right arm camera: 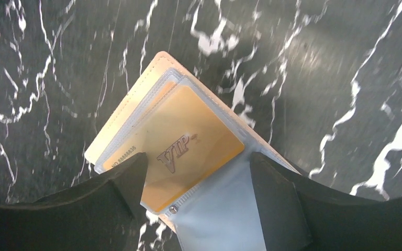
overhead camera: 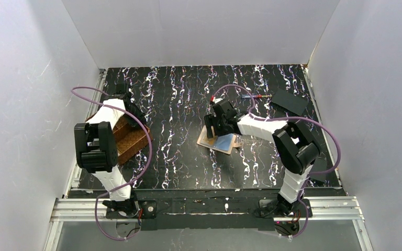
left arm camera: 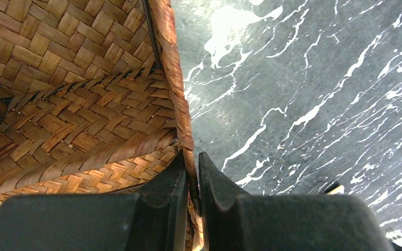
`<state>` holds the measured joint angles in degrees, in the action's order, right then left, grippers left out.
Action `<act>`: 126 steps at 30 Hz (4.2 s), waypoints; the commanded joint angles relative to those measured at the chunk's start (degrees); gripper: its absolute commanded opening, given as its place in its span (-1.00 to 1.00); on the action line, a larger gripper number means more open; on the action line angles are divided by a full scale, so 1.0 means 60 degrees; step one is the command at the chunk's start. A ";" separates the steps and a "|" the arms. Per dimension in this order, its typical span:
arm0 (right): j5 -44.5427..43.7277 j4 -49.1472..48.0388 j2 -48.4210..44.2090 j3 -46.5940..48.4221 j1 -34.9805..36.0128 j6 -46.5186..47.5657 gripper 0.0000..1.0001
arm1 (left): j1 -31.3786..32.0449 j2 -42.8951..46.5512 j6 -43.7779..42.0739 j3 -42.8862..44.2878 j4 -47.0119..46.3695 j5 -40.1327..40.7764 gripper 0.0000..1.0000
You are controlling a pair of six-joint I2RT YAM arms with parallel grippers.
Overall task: Put the credit cards into the card holder
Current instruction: Move the storage box to the center of the board.
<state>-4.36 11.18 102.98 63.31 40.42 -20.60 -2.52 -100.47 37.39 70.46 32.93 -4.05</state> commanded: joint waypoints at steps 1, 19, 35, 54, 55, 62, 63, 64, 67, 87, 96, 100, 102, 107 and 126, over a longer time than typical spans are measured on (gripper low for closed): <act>-0.1346 0.0174 0.0940 0.0572 -0.0248 0.0921 0.59 | 0.0064 -0.0350 -0.0211 0.0387 -0.0192 -0.0732 -0.81; -0.1733 0.1105 0.0049 0.1576 0.0422 0.1894 0.80 | 0.0157 -0.0449 -0.1154 0.1804 0.0638 -0.1841 -0.17; -0.4970 0.1233 0.0154 0.0121 0.1832 0.1662 0.96 | -0.0149 0.3568 -0.2458 0.1014 0.3874 0.0013 0.97; -0.4641 0.0891 0.0287 0.0142 0.0953 0.1328 0.97 | -0.1207 0.2073 -0.1040 0.0479 0.4974 0.2406 0.84; -0.4560 0.0870 0.0249 0.0142 0.0953 0.1324 0.97 | -0.1231 0.1950 -0.0988 0.0425 0.4887 0.2643 0.87; -0.4195 0.0788 0.0195 0.0098 0.0968 0.1367 0.96 | -0.1383 0.1261 -0.0687 0.0089 0.4409 0.3132 0.96; -0.4171 0.0788 0.0195 0.0103 0.0960 0.1364 0.96 | -0.1407 0.1199 -0.0680 0.0054 0.4326 0.3220 0.96; -0.4156 0.0788 0.0195 0.0102 0.0963 0.1360 0.97 | -0.1428 0.1138 -0.0679 0.0054 0.4226 0.3281 0.96; -0.4008 0.0761 0.0210 0.0084 0.0968 0.1380 0.96 | -0.1477 0.0842 -0.0782 0.0135 0.3996 0.3464 0.96; -0.3462 0.0658 0.0298 0.0069 0.0998 0.1456 0.96 | -0.1532 0.0212 -0.1147 -0.0144 0.3150 0.4416 0.58; -0.3361 0.0669 0.0327 0.0094 0.1026 0.1448 0.96 | -0.1539 0.0433 -0.1361 -0.0139 0.3528 0.4464 0.38; -0.3305 0.0672 0.0326 0.0112 0.1026 0.1456 0.96 | -0.1528 0.0489 -0.1500 -0.0038 0.3654 0.4501 0.18; -0.3287 0.0671 0.0325 0.0113 0.1026 0.1456 0.96 | -0.1524 0.0474 -0.1564 0.0024 0.3708 0.4474 0.09; -0.3263 0.0671 0.0305 0.0113 0.1026 0.1456 0.96 | -0.1523 0.0537 -0.1656 0.0082 0.3845 0.4446 -0.01; -0.3075 0.0671 0.0356 0.0116 0.1056 0.1468 0.96 | -0.1461 0.1355 -0.1831 0.0800 0.4347 0.4048 0.41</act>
<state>-24.03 13.78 104.07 64.27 46.15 -11.81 -11.44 -97.08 26.35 72.05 57.17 20.38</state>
